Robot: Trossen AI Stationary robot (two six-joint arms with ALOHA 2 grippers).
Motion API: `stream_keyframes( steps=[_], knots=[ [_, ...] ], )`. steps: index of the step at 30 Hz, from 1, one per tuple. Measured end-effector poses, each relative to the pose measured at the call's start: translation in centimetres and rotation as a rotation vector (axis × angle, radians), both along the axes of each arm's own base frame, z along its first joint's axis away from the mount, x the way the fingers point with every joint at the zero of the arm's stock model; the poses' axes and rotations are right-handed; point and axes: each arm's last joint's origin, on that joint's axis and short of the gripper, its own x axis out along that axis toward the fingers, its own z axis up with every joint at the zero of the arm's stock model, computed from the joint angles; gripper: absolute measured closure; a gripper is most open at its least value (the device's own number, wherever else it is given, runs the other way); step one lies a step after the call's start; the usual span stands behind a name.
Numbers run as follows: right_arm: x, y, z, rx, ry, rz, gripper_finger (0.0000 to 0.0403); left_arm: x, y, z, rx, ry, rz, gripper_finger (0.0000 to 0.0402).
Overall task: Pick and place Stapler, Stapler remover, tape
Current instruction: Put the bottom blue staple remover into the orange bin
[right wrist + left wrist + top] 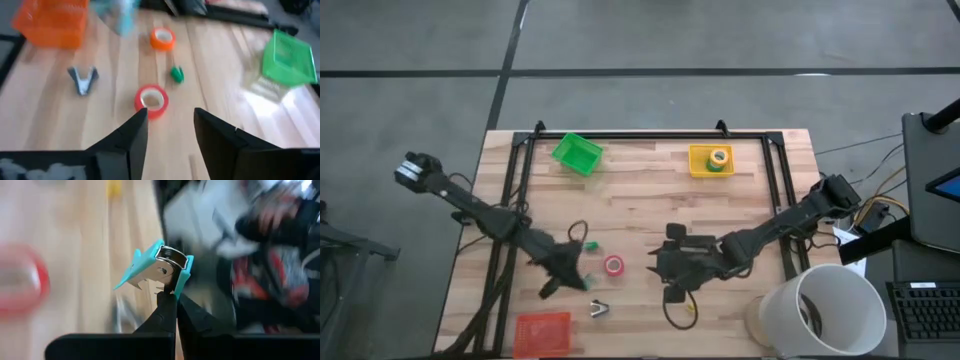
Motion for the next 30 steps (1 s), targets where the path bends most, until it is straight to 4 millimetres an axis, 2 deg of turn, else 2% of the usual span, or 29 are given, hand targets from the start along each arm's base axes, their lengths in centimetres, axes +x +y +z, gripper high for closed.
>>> stream_keyframes(
  steps=[3,7,11,15,21,24,30],
  knots=[
    [-0.6,0.1,-1.5,-0.015,0.038,0.003,0.0243,-1.5,-1.6,0.8,-0.012,0.176,0.004,0.0399],
    [-1.3,-0.1,-3.3,-0.018,0.084,-0.009,0.025,-2.7,-4.1,2.2,-0.059,0.326,0.05,0.0398],
    [-1.9,-0.5,-4.7,-0.024,0.117,-0.029,0.0259,-3.7,-6.3,2.5,-0.046,0.467,0.063,0.0397],
    [-2.1,-0.5,-5.3,-0.023,0.112,-0.027,0.0267,-4.0,-8.2,1.0,-0.06,0.664,0.135,0.0397],
    [-2.0,-0.6,-5.6,-0.051,0.092,0.001,0.0276,-3.7,-10.9,-1.0,-0.102,0.908,0.118,0.0393],
    [-2.0,-0.5,-5.4,-0.053,0.089,0.005,0.028,-3.2,-11.8,-1.3,-0.096,0.921,0.104,0.0395],
    [-1.9,-0.5,-5.1,-0.052,0.082,0.008,0.0284,-2.7,-12.2,-2.8,-0.051,0.96,0.139,0.0382]
  ],
)
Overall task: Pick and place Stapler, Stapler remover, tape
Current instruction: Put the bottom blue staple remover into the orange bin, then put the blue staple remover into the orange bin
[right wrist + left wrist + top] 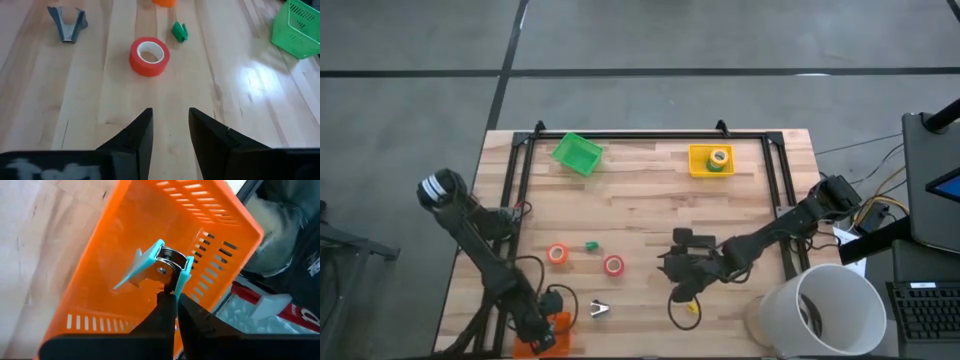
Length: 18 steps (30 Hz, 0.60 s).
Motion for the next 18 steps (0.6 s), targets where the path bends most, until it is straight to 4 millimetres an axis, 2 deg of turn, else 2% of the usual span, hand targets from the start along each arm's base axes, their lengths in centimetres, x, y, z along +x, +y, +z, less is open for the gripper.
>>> stream_keyframes(
  steps=[9,14,18],
  knots=[
    [-0.1,0.0,-0.1,-0.001,0.003,0.0,0.0273,0.1,0.3,-0.2,0.022,0.03,0.064,0.032],
    [-0.1,0.0,-0.1,-0.001,0.002,0.0,0.0278,-0.1,0.8,1.0,-0.012,0.0,0.072,0.0281],
    [-0.1,-0.1,-0.2,-0.005,0.009,0.0,0.0286,-0.3,1.6,2.8,-0.057,-0.06,0.095,0.0275]
  ],
)
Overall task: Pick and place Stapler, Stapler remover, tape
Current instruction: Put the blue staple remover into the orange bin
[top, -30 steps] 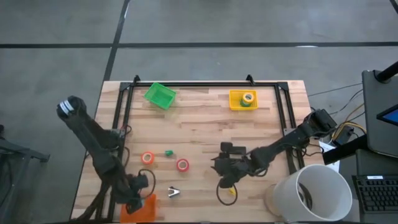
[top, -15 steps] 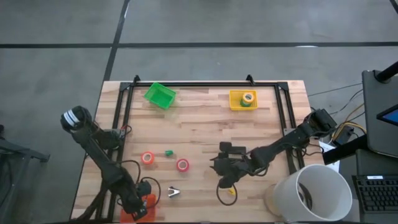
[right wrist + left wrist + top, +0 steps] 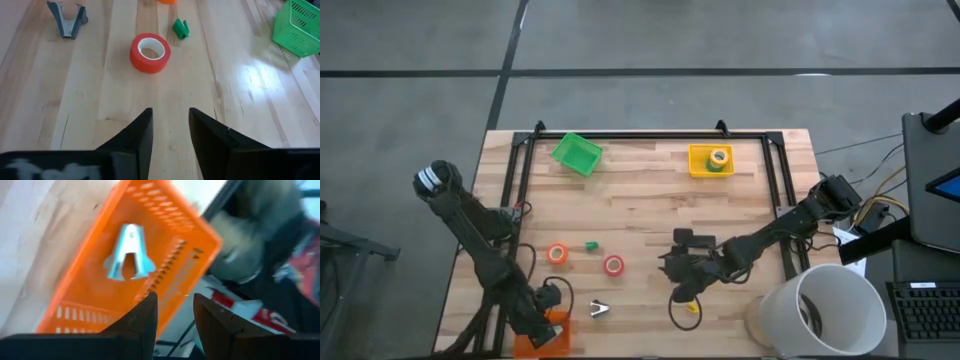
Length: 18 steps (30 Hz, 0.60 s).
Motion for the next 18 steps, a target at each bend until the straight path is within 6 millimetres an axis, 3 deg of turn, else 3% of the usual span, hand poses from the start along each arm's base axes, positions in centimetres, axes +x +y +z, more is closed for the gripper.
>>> stream_keyframes(
  steps=[3,6,12,18],
  knots=[
    [0.0,0.0,0.0,-0.001,0.001,0.0,0.029,-0.2,0.9,1.5,0.006,-0.122,0.056,0.028],
    [0.0,0.0,0.0,-0.001,0.002,0.0,0.0294,-0.2,2.0,3.0,0.117,-0.362,0.128,0.0287],
    [-0.1,0.0,0.0,-0.007,0.005,0.005,0.0303,0.5,3.8,4.7,0.588,-0.83,0.329,0.0291],
    [-0.9,-0.5,0.5,-0.035,0.054,0.008,0.0315,2.6,3.7,4.8,0.992,-1.002,0.414,0.0292]
  ],
)
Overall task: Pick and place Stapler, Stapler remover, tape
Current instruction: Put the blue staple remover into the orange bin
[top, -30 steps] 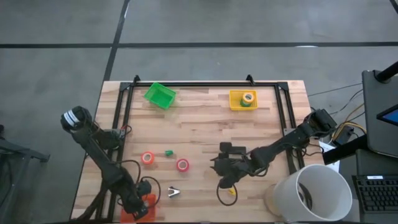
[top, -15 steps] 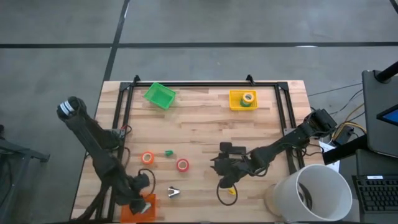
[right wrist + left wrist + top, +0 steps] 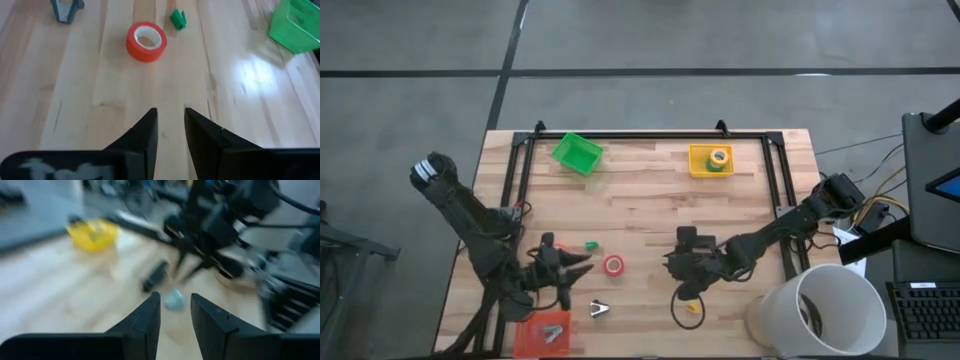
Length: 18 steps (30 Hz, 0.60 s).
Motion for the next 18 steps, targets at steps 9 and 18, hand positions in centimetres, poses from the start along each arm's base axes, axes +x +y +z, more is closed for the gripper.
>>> stream_keyframes(
  steps=[9,18],
  knots=[
    [-1.3,-0.7,0.8,-0.006,-0.01,0.021,0.0356,5.8,0.4,-3.1,0.068,0.056,0.029,0.0292],
    [-4.8,-2.5,2.9,0.078,-0.112,-0.005,0.0394,8.5,1.1,-5.6,0.111,0.123,0.018,0.0297]
  ],
)
